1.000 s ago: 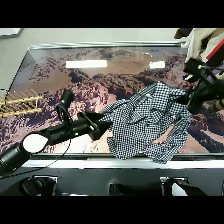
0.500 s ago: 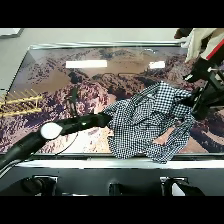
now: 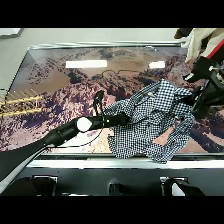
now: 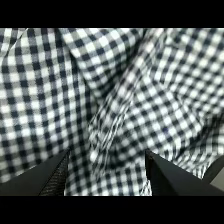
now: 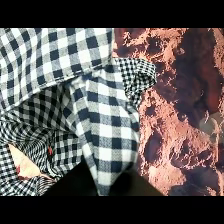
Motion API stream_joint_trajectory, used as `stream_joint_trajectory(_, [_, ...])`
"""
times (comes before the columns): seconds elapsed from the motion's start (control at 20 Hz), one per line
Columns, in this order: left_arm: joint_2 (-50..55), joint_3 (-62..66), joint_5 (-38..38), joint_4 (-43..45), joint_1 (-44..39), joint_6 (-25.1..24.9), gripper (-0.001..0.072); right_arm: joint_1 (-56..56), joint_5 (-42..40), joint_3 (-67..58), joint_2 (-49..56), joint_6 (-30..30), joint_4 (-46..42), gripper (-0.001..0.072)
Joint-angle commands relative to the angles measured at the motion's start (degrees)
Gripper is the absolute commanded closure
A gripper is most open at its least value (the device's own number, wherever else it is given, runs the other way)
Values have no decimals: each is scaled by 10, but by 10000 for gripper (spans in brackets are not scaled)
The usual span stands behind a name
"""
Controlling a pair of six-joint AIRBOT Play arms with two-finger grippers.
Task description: Fold the clothes and pants, and hang the long-sleeved shirts on hangers.
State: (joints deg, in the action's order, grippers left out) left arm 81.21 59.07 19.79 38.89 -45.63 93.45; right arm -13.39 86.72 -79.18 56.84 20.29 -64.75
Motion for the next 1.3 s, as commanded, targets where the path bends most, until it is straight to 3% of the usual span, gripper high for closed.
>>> stream_joint_trajectory(0.0, [17,9,-48,-7,-16,22,221,0,-3,0,0,1,0,691])
stream_joint_trajectory(0.2, [32,10,-74,-52,-25,22,297,0,-3,0,0,0,7,691])
stream_joint_trajectory(0.3, [40,11,-74,-63,-30,22,466,0,-3,0,0,0,7,690])
stream_joint_trajectory(0.35, [40,11,-74,-64,-31,22,612,0,-3,0,0,0,7,690])
stream_joint_trajectory(0.4, [40,11,-75,-64,-30,22,685,0,-2,0,0,0,7,690])
stream_joint_trajectory(0.65, [29,12,-71,-64,24,22,688,0,21,0,-3,5,11,691])
stream_joint_trajectory(0.9, [30,59,-17,-63,109,16,688,0,24,0,-20,35,17,692])
stream_joint_trajectory(1.25, [30,73,12,-64,164,11,688,0,30,0,-26,37,16,692])
